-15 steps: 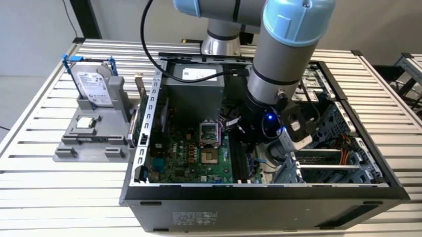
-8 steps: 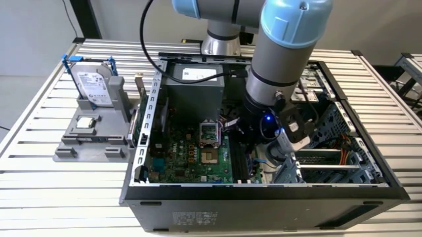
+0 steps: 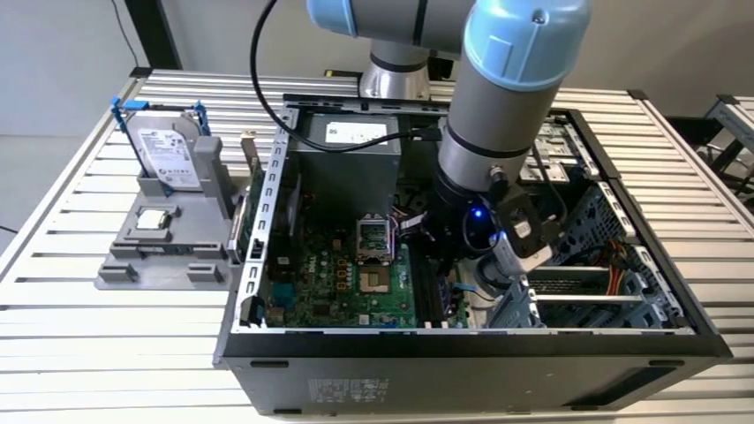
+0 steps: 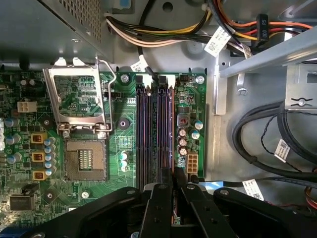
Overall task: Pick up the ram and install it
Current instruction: 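Insert the ram into the slot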
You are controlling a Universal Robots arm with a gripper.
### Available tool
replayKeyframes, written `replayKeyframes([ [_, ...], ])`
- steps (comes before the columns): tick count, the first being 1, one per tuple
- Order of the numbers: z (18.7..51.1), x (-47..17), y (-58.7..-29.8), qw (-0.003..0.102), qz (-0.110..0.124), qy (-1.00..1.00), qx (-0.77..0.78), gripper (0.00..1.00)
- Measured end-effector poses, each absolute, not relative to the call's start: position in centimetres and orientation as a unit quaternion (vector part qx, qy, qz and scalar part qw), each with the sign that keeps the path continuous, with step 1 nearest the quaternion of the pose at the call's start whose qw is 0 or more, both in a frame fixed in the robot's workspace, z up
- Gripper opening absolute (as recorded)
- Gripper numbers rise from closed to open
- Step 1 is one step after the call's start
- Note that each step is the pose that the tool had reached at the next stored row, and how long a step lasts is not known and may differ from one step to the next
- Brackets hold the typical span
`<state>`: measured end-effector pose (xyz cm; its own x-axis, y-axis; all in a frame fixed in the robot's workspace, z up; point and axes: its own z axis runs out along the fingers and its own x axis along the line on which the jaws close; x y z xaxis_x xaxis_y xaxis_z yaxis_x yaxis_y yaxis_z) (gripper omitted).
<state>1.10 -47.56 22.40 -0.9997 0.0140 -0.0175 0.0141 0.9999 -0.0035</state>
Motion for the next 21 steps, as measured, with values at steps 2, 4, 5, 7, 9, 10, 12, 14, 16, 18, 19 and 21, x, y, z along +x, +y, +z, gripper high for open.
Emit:
replayKeyframes([
  [2, 22.39, 1.07, -47.55, 0.009, -0.002, 1.000, 0.008, 0.00],
  [4, 22.37, 1.07, -47.55, 0.009, -0.002, 1.000, 0.009, 0.00],
  [5, 22.35, 1.06, -47.55, 0.009, -0.002, 1.000, 0.010, 0.00],
  [7, 22.26, 1.06, -47.55, 0.009, -0.002, 1.000, 0.011, 0.00],
  [9, 22.10, 1.06, -47.55, 0.009, -0.002, 1.000, 0.012, 0.00],
  [10, 22.05, 1.06, -47.55, 0.009, -0.002, 1.000, 0.012, 0.00],
  [12, 22.05, 1.06, -47.55, 0.009, -0.002, 1.000, 0.012, 0.00],
  [14, 22.04, 1.06, -47.55, 0.008, -0.002, 1.000, 0.012, 0.00],
  [16, 22.04, 1.06, -47.56, 0.008, -0.001, 1.000, 0.012, 0.00],
  [18, 22.06, 1.06, -47.57, 0.007, 0.000, 1.000, 0.012, 0.00],
  [19, 22.03, 1.06, -47.56, 0.006, 0.001, 1.000, 0.012, 0.00],
  [21, 21.88, 1.06, -47.55, 0.006, 0.002, 1.000, 0.012, 0.00],
])
